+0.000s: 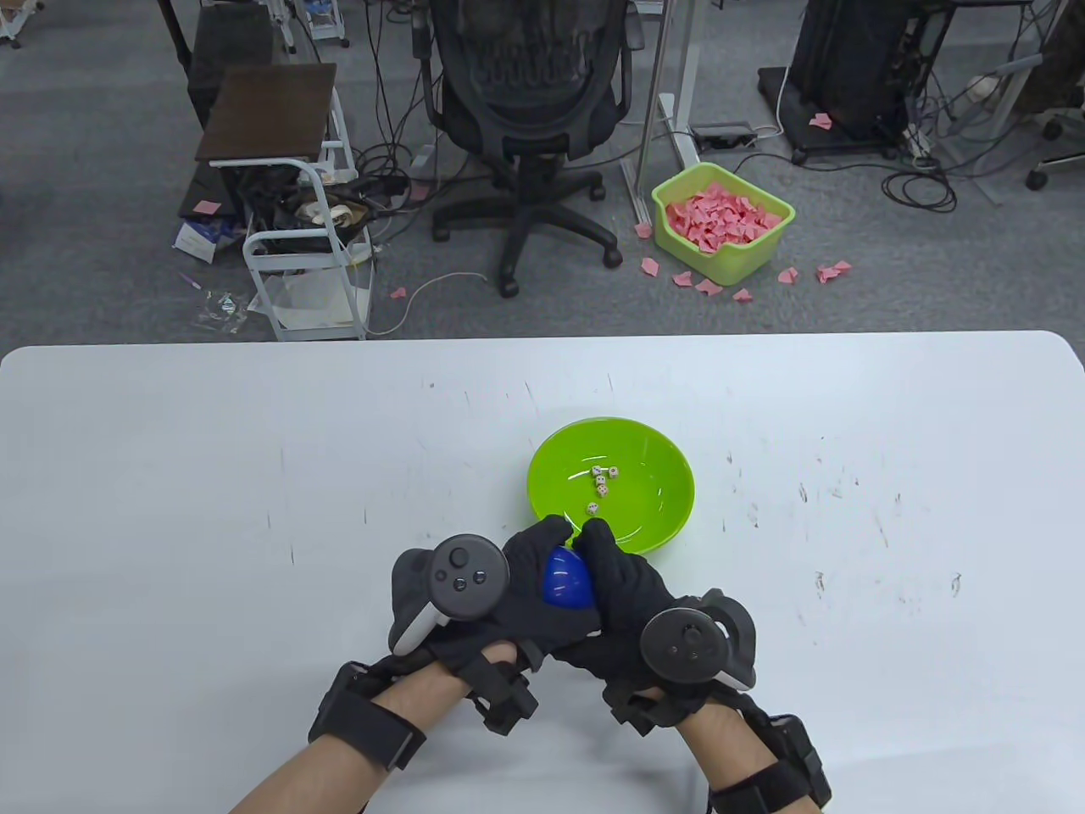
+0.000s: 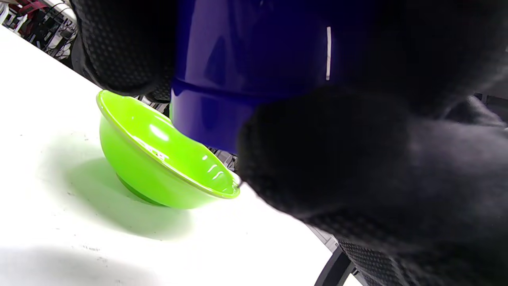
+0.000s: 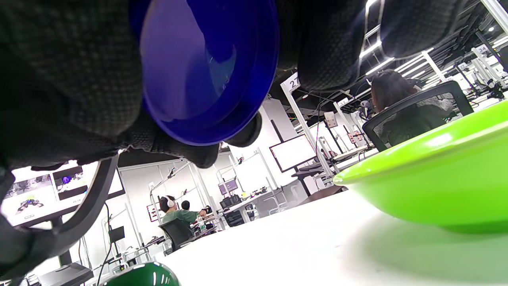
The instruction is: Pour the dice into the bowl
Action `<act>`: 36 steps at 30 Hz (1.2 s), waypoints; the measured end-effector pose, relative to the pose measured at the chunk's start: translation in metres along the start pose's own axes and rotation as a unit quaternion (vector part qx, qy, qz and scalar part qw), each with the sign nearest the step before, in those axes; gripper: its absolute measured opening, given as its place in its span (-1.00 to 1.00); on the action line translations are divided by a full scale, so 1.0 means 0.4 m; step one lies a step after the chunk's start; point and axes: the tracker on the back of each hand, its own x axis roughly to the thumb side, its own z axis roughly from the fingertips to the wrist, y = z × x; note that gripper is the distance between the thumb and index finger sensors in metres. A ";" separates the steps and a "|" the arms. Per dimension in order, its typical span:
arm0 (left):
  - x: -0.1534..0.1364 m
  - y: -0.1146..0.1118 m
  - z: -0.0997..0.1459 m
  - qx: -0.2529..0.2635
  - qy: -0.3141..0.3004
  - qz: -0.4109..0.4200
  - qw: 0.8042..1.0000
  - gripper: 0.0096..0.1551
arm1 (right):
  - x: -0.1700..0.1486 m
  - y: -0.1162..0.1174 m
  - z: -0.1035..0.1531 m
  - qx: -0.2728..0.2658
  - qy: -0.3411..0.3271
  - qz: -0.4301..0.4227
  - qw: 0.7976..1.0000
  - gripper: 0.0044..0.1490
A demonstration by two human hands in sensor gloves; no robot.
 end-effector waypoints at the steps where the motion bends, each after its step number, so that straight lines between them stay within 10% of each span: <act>1: 0.001 0.000 0.001 -0.007 -0.002 0.000 1.000 0.25 | 0.001 0.000 0.000 0.002 0.000 0.004 1.000 0.56; 12: 0.015 0.015 -0.013 -0.135 -0.025 -0.027 0.990 0.32 | -0.005 0.000 -0.003 0.012 0.015 -0.003 1.000 0.57; 36: -0.041 0.214 0.013 -0.033 -0.006 -0.095 0.995 0.25 | -0.085 -0.001 0.005 0.007 0.089 -0.087 0.992 0.53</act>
